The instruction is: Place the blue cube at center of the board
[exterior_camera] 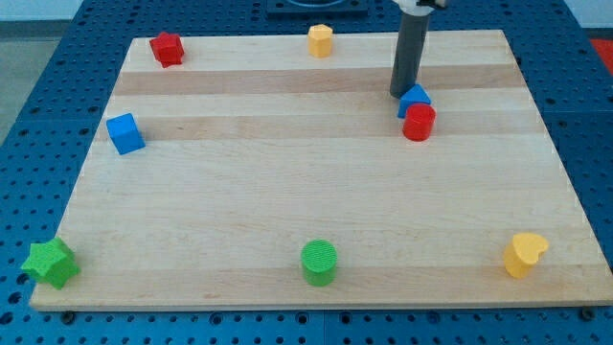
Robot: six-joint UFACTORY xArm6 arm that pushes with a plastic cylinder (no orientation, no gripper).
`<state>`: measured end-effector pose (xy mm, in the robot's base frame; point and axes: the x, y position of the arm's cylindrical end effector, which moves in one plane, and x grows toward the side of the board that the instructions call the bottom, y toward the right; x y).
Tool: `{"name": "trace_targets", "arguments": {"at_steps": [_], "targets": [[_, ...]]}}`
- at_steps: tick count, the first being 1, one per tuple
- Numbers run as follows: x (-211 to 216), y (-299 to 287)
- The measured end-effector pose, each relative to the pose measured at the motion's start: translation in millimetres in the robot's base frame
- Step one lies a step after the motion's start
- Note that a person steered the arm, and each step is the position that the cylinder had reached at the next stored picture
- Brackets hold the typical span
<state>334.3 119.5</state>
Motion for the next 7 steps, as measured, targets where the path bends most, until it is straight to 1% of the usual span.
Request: {"name": "trace_targets", "arguments": {"at_steps": [1, 2, 3, 5, 6, 7], "targets": [[7, 2], [-6, -20], [-7, -92], [-3, -298], [23, -397], [55, -424]]}}
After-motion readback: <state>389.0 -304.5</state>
